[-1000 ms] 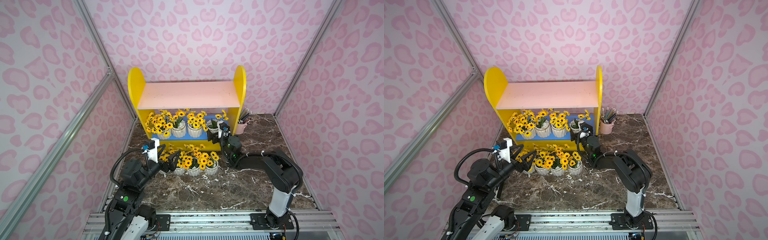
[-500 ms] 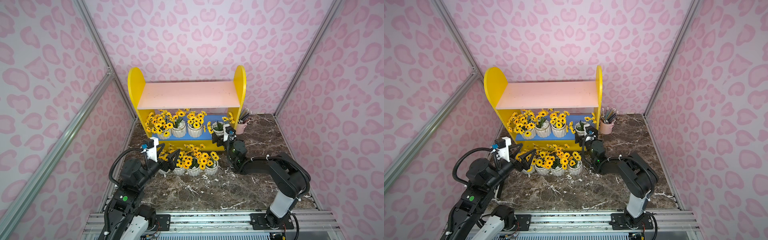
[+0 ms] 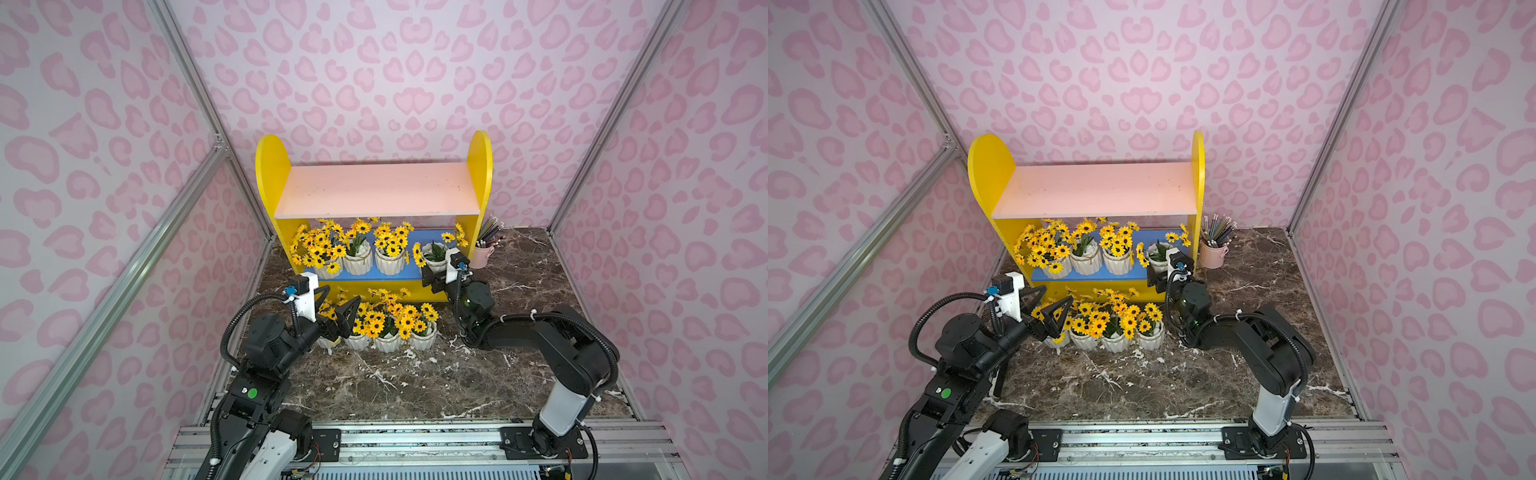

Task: Take the sunflower pots off the shelves
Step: Place the sunflower pot at the center of the board.

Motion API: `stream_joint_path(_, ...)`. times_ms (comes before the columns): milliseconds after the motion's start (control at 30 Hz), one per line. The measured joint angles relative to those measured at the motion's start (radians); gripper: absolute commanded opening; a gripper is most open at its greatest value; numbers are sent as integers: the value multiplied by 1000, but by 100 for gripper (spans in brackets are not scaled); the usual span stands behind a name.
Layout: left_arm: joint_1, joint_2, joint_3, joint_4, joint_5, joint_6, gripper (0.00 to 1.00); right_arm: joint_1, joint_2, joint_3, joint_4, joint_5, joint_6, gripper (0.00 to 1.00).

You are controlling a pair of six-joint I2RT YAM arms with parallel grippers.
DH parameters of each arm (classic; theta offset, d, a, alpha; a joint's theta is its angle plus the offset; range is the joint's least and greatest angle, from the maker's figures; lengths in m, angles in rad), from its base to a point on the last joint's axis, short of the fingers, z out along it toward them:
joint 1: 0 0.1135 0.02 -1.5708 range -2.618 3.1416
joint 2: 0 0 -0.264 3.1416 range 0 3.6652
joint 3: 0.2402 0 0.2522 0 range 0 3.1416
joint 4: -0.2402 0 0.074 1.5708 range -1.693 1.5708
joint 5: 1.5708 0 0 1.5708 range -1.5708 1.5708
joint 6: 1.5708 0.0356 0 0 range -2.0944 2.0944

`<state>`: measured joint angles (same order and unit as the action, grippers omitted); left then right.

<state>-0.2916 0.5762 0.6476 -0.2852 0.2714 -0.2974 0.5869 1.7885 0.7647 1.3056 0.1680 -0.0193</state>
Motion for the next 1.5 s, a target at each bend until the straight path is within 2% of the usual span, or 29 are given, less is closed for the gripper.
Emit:
stream_joint_path(300, 0, 2, 1, 5, -9, 0, 97, 7, 19, 13, 4, -14, 0, 0)
stream_joint_path(700, 0, -5, 6, 7, -26, -10, 97, 61, -77, -66, 29, -23, -8, 0)
stream_joint_path(1200, 0, -34, 8, 13, -56, -18, 97, 217, -251, -181, 11, -27, -27, 0)
stream_joint_path(1500, 0, -74, -2, 13, -112, -45, 97, 350, -263, -197, -8, -40, -41, 0)
